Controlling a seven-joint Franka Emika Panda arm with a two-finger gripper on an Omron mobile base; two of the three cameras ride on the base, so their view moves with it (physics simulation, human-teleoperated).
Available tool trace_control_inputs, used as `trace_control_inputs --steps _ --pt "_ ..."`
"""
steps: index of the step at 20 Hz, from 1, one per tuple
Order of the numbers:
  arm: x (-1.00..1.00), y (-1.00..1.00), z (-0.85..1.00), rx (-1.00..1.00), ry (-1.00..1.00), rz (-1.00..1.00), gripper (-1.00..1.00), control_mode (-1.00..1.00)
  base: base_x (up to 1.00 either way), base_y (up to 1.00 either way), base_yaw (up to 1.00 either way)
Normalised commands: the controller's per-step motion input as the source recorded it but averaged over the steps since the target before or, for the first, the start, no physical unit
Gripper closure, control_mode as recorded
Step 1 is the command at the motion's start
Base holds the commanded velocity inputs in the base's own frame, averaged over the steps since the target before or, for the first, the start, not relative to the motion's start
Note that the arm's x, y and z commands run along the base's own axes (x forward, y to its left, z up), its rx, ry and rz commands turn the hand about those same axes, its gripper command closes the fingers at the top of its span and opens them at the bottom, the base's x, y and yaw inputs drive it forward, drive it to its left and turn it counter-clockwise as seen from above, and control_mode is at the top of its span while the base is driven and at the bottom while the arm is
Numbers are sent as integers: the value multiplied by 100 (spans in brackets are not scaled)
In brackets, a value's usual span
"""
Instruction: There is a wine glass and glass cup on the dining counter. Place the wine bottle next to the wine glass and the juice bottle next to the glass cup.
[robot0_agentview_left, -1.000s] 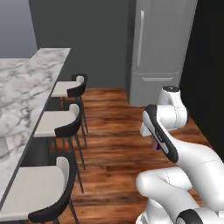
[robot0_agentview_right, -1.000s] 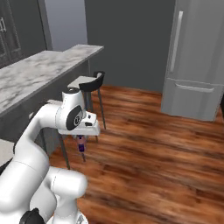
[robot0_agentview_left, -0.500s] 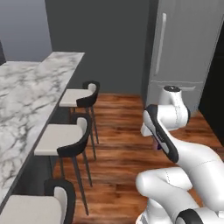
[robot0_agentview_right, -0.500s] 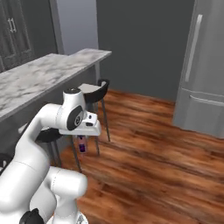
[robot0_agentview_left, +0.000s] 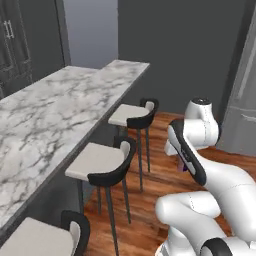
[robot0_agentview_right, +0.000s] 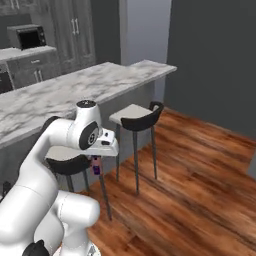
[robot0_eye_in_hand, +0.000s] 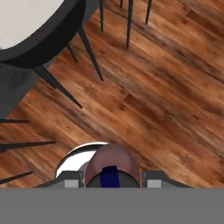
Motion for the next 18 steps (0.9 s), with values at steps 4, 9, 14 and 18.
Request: trace_control_inputs --steps 4,9,14,18 --pt "0 0 0 0 0 0 100 100 57 -6 64" --pt "0 0 0 0 0 0 100 100 55 -4 66" --pt "0 0 0 0 0 0 100 100 46 -3 75" --pt "0 0 0 0 0 0 100 100 36 -3 80"
